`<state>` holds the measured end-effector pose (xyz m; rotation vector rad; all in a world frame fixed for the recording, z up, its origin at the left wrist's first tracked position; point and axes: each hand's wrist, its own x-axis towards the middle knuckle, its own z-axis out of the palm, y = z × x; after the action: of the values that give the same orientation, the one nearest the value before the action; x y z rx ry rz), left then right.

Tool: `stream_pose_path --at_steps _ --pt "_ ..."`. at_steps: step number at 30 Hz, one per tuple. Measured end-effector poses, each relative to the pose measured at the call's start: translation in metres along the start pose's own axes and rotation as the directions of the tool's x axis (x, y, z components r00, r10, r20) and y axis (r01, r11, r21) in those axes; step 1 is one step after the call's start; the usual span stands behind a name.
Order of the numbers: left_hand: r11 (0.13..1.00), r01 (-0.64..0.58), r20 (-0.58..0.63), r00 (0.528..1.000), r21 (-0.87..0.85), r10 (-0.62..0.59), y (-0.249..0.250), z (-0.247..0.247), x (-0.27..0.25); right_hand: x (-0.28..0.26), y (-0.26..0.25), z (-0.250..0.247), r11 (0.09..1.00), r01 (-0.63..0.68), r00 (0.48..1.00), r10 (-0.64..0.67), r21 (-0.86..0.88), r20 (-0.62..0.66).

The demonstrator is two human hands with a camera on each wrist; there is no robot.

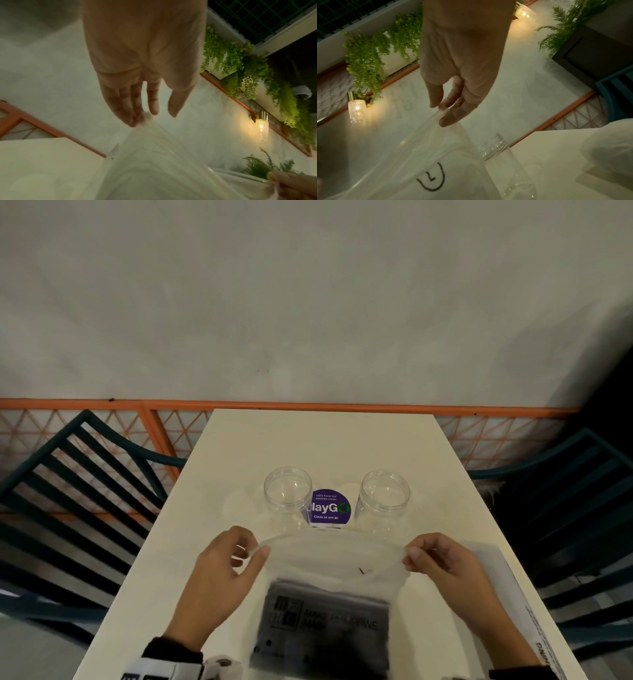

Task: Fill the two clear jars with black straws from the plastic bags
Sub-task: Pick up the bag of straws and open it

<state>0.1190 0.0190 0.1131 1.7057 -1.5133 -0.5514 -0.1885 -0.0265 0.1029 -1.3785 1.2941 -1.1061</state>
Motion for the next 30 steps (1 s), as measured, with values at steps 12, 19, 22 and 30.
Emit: stream_pose_path --at_steps 12,19,22,30 --pt "0.841 0.403 0.146 0.915 -0.362 -0.375 -0.009 0.021 0.009 0.004 0.005 0.026 0.975 -0.161 0.968 0.125 -0.156 -0.218" --pt "0.274 0.626 0.585 0.78 -0.73 -0.223 -0.002 0.031 0.019 0.013 0.007 0.046 0.799 -0.441 0.894 0.433 0.408 0.119" --pt "0.053 0.612 0.594 0.783 -0.789 -0.183 -0.01 0.03 0.018 0.02 0.014 0.032 0.542 -0.539 0.83 0.473 0.645 0.296" --pt "0.008 0.509 0.501 0.85 -0.861 -0.161 -0.016 0.017 0.021 0.028 0.008 0.016 0.563 -0.576 0.817 0.371 0.592 0.441"
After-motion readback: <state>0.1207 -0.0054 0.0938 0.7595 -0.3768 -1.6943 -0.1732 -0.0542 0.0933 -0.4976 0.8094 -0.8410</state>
